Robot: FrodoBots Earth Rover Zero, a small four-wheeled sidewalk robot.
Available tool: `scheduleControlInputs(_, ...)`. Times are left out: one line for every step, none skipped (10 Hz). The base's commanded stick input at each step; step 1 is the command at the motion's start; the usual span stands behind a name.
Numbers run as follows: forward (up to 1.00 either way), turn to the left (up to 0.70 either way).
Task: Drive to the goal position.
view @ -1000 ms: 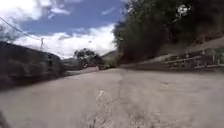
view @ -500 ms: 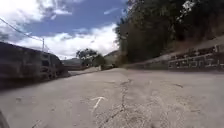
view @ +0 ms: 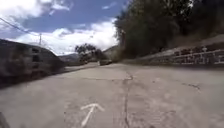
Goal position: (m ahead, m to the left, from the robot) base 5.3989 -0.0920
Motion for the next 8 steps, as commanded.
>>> scheduleControlInputs(1.0,0.0)
scheduleControlInputs(1.0,0.0)
scheduleControlInputs(1.0,0.0)
scheduleControlInputs(1.0,0.0)
scheduleControlInputs(1.0,0.0)
scheduleControlInputs(1.0,0.0)
scheduleControlInputs(1.0,0.0)
scheduleControlInputs(1.0,0.0)
